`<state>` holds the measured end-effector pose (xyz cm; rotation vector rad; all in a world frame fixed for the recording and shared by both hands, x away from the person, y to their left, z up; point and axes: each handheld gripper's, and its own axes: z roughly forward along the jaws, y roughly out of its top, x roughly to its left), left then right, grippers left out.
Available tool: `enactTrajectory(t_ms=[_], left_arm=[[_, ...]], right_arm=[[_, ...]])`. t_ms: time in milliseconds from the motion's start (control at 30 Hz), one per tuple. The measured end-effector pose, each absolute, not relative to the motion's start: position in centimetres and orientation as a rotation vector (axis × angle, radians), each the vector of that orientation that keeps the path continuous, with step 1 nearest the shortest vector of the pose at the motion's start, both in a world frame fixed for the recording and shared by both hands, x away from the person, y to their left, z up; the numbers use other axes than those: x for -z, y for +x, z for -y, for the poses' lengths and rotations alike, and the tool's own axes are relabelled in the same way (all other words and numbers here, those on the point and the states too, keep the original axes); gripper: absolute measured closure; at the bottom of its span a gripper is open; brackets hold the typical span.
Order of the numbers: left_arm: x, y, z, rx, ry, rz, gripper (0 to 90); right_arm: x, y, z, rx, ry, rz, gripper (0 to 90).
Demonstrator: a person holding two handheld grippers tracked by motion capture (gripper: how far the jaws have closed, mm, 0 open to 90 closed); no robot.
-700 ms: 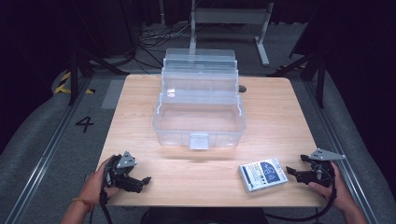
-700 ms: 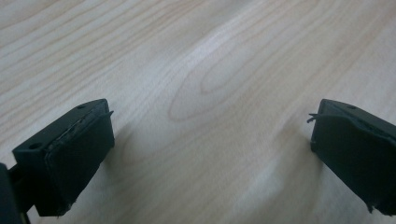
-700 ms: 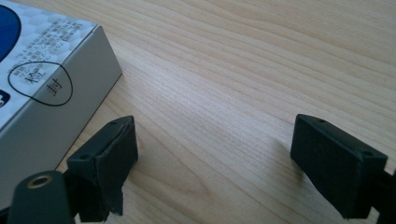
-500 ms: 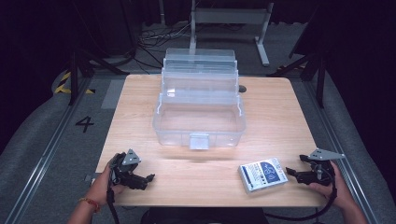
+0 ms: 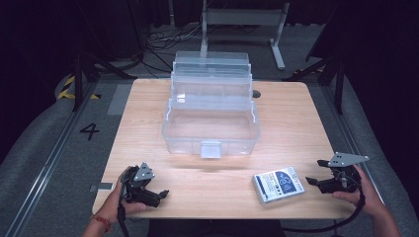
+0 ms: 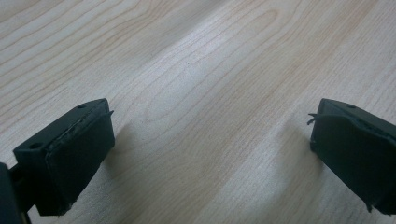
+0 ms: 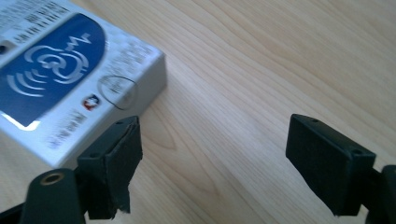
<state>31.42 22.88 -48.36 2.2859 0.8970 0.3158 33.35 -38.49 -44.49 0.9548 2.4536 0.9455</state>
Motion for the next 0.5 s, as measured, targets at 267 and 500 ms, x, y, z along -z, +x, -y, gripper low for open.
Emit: enactTrajectory(t_ms=[267,500], left_arm=[[48.4,31.6,-22.8,-0.306,2.289,-0.875,0.1],[48.4,31.6,-22.8,-0.305,2.288,-0.875,0.2]], right_arm=[[42.9,32.6,35.6,-0.932,0.749,-2.544,17.4],[41.9,32.2,32.7,-0.883,0.566,-2.643,16.4]])
